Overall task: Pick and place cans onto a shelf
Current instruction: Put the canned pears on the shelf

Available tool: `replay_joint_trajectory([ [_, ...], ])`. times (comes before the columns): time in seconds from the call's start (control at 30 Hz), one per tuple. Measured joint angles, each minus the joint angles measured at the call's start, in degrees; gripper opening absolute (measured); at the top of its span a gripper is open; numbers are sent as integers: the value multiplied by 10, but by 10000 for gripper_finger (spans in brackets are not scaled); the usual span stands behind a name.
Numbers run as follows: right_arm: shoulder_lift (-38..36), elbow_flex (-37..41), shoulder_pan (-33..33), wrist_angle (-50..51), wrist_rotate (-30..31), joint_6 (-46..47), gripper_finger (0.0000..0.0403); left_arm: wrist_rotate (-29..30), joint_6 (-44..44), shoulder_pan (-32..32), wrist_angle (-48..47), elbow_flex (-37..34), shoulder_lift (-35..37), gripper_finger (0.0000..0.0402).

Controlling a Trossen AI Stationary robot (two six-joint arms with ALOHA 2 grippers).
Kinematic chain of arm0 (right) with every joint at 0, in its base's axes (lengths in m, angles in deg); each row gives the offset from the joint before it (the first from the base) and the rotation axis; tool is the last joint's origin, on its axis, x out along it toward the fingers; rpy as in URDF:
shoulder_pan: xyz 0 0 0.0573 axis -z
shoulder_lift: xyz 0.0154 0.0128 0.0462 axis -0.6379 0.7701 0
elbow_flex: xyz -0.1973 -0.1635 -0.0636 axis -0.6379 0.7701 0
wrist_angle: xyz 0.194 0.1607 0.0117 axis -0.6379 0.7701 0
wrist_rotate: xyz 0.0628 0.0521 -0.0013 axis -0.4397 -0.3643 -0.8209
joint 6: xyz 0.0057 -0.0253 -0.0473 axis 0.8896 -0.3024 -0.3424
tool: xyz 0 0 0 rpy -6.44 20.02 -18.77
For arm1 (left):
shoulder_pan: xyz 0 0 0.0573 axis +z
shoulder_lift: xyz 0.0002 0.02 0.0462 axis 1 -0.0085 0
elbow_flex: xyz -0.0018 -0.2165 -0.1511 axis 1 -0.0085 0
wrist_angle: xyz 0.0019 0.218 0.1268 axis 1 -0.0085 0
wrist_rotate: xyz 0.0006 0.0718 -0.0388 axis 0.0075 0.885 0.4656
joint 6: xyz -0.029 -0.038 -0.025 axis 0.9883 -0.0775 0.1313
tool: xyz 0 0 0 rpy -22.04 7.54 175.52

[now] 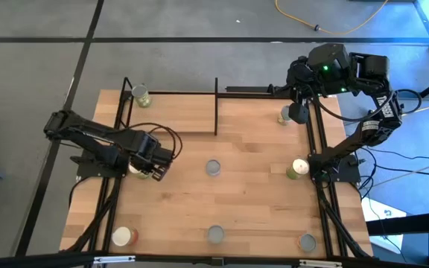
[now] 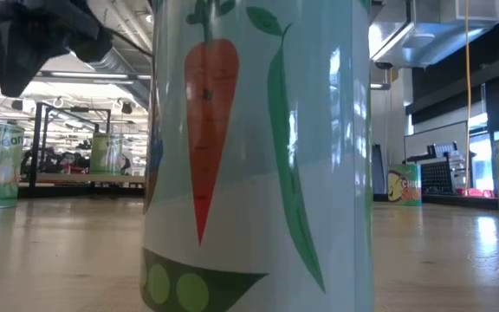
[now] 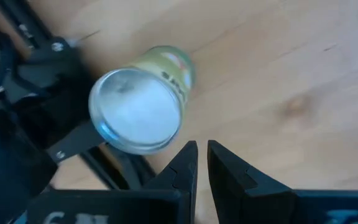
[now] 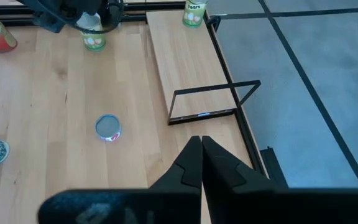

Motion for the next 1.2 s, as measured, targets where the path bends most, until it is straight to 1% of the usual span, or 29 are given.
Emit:
replay_joint_trajectory([
  [0.1,0,0,0,0,0,0,4,5,-11,0,4,-20,0,30],
  [0.23,0,0,0,-2,0,0,4,-1,-1,0,7,-46,0,30],
  [0.37,0,0,0,-2,0,0,4,-15,0,0,39,-69,0,30],
  [0.47,0,0,0,-2,0,0,4,-16,-16,0,56,-71,0,30],
  [0.63,0,0,0,-2,0,0,4,-15,-29,0,55,-71,0,30],
  [0.93,0,0,0,-2,0,0,4,-14,-30,0,54,-71,0,30],
  [1.2,0,0,0,-2,0,0,4,-32,-30,1,52,-101,2,30],
])
